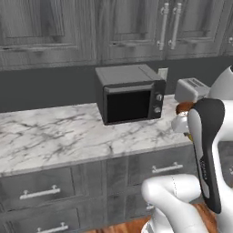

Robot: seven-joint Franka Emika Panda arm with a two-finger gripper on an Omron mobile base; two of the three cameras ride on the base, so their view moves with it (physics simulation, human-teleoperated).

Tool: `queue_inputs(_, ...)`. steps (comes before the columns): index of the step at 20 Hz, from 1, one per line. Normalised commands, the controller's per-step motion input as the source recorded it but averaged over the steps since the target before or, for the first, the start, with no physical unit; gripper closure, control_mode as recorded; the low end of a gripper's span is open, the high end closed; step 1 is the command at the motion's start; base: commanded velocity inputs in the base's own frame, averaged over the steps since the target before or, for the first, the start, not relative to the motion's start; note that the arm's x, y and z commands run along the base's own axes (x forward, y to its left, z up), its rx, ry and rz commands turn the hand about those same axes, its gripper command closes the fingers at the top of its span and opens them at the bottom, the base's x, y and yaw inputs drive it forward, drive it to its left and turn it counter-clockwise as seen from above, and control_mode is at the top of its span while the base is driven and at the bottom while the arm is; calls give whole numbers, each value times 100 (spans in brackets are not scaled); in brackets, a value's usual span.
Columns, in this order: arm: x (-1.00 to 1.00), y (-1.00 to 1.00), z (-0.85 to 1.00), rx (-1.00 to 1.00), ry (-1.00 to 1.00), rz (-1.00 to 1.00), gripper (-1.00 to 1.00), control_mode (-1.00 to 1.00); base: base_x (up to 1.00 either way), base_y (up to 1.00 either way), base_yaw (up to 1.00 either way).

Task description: Take the lemon wedge, broccoli, and lemon from the freezer and place them in the bowl on the counter.

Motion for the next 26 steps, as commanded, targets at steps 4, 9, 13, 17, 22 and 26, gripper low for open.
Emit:
queue_inputs(4,0,0,0,0,0,0,100,100,29,-98,9)
queue_inputs(9,0,0,0,0,0,0,100,100,47,-84,0)
queue_inputs(13,0,0,0,0,0,0,100,100,56,-51,0)
queue_inputs(17,0,0,0,0,0,0,100,100,74,-22,1)
queue_inputs(22,0,0,0,0,0,0,100,100,50,-13,10)
queue_inputs(26,0,0,0,0,0,0,100,100,24,-30,1)
